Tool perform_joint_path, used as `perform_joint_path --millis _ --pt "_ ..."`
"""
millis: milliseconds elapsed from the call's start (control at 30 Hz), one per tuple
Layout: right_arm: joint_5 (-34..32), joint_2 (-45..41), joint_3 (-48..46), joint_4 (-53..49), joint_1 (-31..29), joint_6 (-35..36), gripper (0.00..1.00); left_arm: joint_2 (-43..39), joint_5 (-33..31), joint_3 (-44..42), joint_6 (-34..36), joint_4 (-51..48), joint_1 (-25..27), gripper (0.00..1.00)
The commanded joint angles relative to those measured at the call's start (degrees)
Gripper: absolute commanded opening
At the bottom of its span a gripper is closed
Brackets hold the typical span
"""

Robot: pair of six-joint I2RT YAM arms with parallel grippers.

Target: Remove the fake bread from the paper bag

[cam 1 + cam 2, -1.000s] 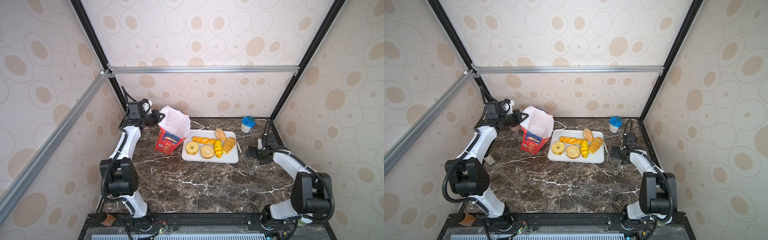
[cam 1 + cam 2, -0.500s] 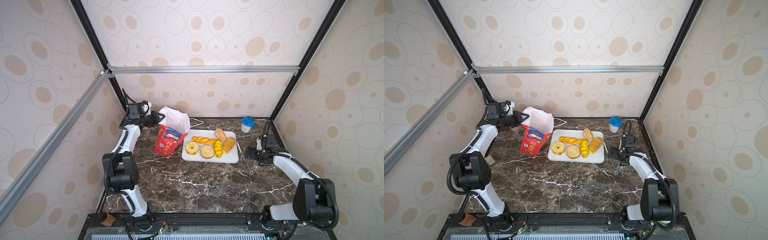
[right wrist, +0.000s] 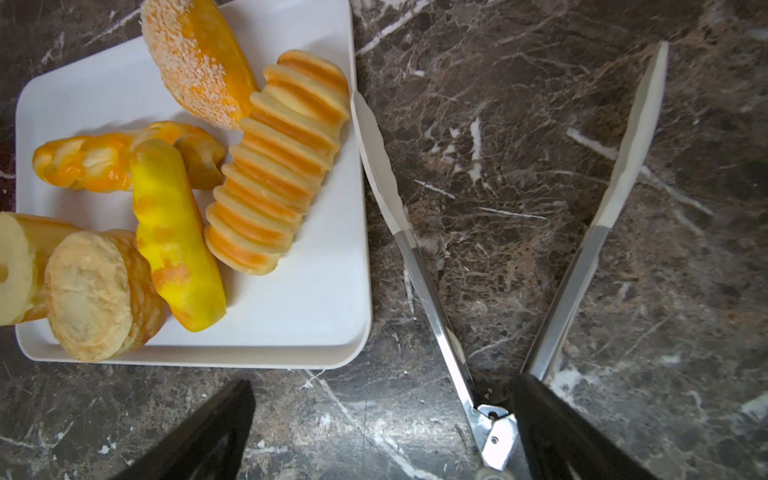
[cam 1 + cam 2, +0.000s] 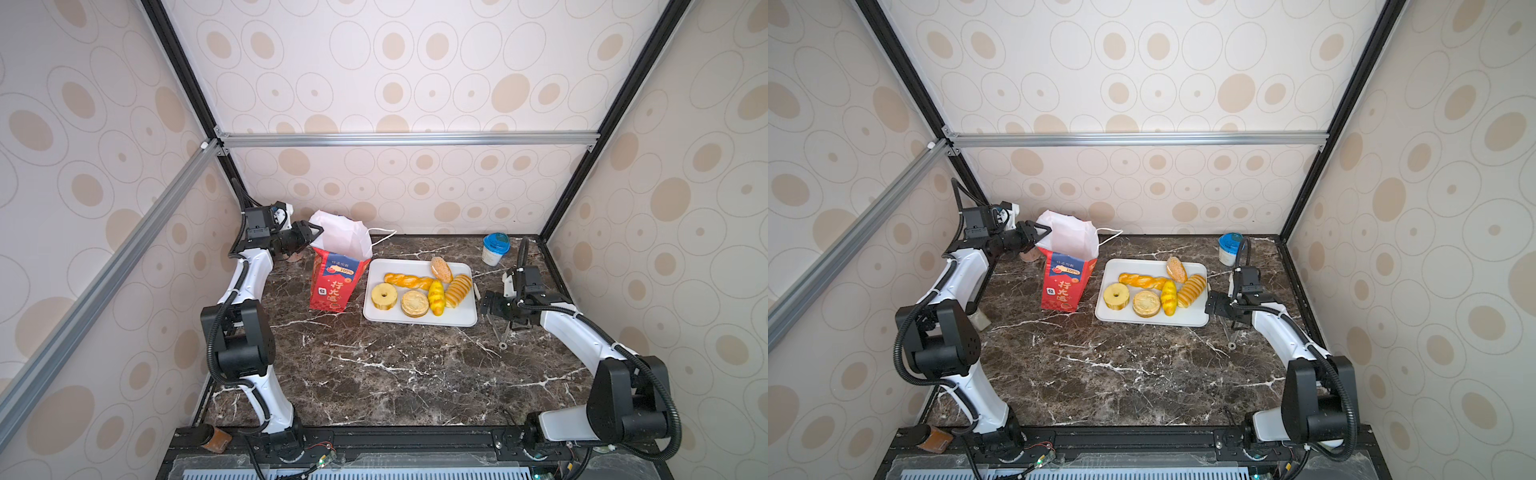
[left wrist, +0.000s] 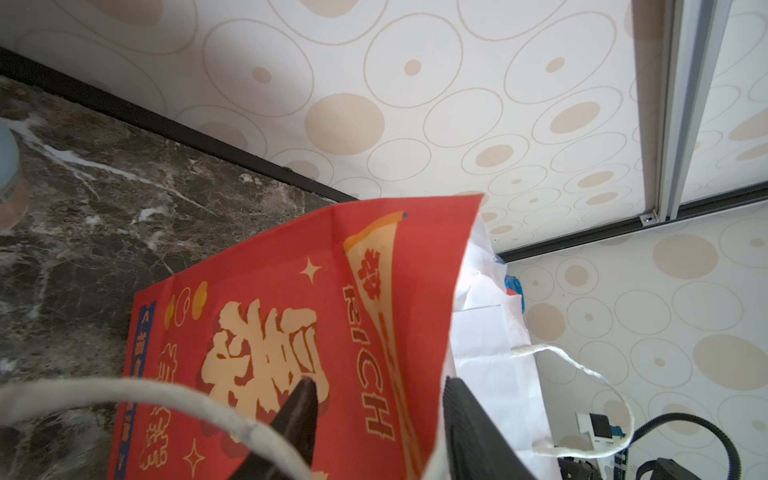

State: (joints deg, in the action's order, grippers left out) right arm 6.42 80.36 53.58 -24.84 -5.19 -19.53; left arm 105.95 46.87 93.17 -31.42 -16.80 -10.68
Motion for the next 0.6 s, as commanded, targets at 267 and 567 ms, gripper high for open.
perform_joint_path --millis 267,567 --pt "2.3 2.6 4.5 0.8 -3.7 -3.8 1.00 0.9 4.2 -0.8 1.6 3.3 -3.2 0.58" --pt "2.4 3.0 5.0 0.1 -5.4 -4.5 0.99 3.9 9.4 -2.7 -1.4 8.8 -3.5 0.52"
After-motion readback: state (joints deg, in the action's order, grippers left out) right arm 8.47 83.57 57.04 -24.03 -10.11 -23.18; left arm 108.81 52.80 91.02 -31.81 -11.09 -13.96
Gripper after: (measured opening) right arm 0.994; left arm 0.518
